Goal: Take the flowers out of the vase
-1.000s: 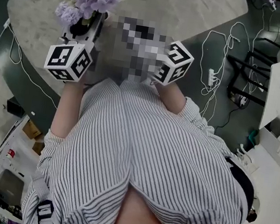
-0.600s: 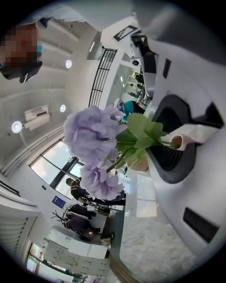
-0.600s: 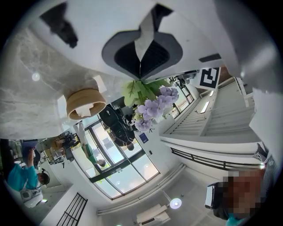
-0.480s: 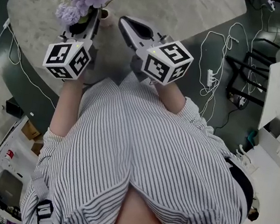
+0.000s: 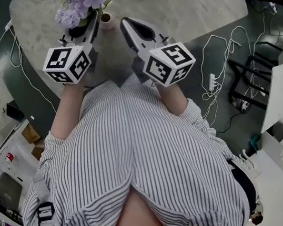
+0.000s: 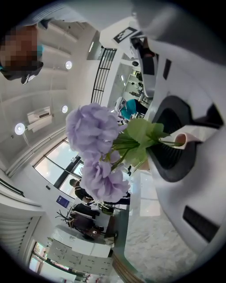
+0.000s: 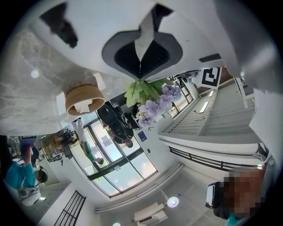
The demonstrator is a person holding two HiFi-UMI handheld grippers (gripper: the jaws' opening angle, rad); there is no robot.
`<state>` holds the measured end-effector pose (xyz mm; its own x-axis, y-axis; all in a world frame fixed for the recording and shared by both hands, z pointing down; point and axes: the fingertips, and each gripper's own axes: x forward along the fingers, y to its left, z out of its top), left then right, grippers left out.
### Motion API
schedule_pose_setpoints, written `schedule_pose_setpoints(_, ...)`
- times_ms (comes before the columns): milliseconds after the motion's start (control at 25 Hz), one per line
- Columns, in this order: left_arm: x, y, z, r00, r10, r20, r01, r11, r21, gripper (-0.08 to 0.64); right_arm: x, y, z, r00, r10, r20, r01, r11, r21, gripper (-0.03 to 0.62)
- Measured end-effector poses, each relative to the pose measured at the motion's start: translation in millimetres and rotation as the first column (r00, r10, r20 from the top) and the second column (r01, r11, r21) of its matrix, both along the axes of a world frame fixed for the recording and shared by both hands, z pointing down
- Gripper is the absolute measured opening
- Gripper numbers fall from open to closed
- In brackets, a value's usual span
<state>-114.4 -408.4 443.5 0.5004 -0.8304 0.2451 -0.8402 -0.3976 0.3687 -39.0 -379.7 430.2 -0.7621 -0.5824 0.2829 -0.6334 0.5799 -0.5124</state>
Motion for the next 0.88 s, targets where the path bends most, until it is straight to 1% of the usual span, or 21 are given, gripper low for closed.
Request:
schedule_pose_setpoints(360, -8, 2, -17, 1.0, -0.01, 0.013, 0.009, 0.999, 0.046, 0.046, -5, 0, -9, 1.0, -0.012, 0.001, 0.012, 0.999, 0.03, 0.015)
schedule_pose_setpoints(880, -4, 12, -48, 0.999, -0.023, 0.039, 0.018, 0.992, 0.128, 0.044, -3, 0, -29, 0.999, -0.039, 0.025, 0.036, 0.995, 0.093, 0.015)
